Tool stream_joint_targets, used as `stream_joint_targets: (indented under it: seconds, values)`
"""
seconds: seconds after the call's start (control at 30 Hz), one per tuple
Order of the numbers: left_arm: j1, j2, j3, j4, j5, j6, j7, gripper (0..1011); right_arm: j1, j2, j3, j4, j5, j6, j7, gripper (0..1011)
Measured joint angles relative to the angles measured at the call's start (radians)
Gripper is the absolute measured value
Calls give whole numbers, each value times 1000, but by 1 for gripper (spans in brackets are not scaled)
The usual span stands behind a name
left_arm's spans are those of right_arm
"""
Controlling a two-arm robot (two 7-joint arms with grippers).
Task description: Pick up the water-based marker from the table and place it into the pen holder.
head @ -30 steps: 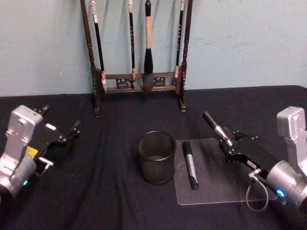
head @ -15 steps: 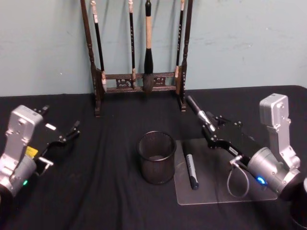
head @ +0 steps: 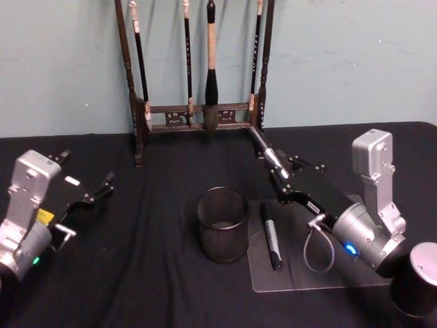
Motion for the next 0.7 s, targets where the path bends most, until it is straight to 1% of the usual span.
stream_joint_targets:
  seconds: [0.2, 0.33, 0.7]
  values:
    - [0, 0, 0, 0, 0, 0, 0, 1009, 19, -23, -20, 33, -14, -35, 12, 197]
    - [0, 0, 0, 0, 0, 0, 0, 1009, 26, -34, -31, 42, -18, -45, 18, 197]
    - [0, 0, 0, 0, 0, 0, 0, 1009, 41, -61, -54, 48, -17, -44, 26, 197]
